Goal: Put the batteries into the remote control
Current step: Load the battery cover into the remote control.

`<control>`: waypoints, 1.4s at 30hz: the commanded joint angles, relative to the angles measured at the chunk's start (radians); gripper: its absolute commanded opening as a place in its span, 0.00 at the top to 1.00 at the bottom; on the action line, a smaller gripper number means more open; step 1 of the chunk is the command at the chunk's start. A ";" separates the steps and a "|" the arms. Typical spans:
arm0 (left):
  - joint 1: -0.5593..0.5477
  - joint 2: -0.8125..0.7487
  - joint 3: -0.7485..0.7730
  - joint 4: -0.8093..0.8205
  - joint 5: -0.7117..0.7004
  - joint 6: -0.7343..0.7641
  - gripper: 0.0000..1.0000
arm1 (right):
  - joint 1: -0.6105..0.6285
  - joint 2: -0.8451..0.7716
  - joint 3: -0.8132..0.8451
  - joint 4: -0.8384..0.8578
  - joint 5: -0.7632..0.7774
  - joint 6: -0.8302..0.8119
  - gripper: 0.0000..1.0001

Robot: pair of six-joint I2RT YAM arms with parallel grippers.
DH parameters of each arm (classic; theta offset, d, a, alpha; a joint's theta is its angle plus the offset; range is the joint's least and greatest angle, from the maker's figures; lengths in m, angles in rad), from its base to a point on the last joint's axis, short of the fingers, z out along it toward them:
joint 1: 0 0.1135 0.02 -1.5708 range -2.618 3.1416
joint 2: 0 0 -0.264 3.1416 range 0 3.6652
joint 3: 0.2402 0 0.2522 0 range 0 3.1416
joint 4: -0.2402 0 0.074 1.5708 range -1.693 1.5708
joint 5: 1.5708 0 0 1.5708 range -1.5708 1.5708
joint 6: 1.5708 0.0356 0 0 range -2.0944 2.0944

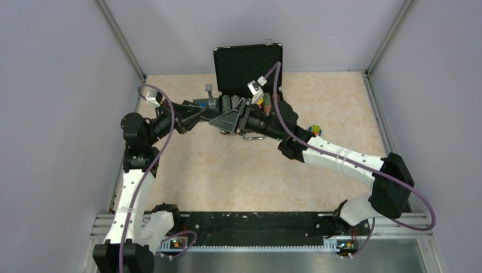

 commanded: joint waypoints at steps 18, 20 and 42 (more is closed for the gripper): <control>-0.004 -0.056 0.009 -0.019 0.059 0.055 1.00 | -0.060 0.089 0.031 0.111 -0.082 0.177 0.76; -0.004 -0.057 0.011 -0.024 0.063 0.049 1.00 | -0.061 0.102 0.039 0.123 -0.090 0.181 0.76; -0.004 -0.084 0.009 -0.067 0.029 0.022 1.00 | -0.056 0.144 0.106 0.041 -0.018 0.124 0.71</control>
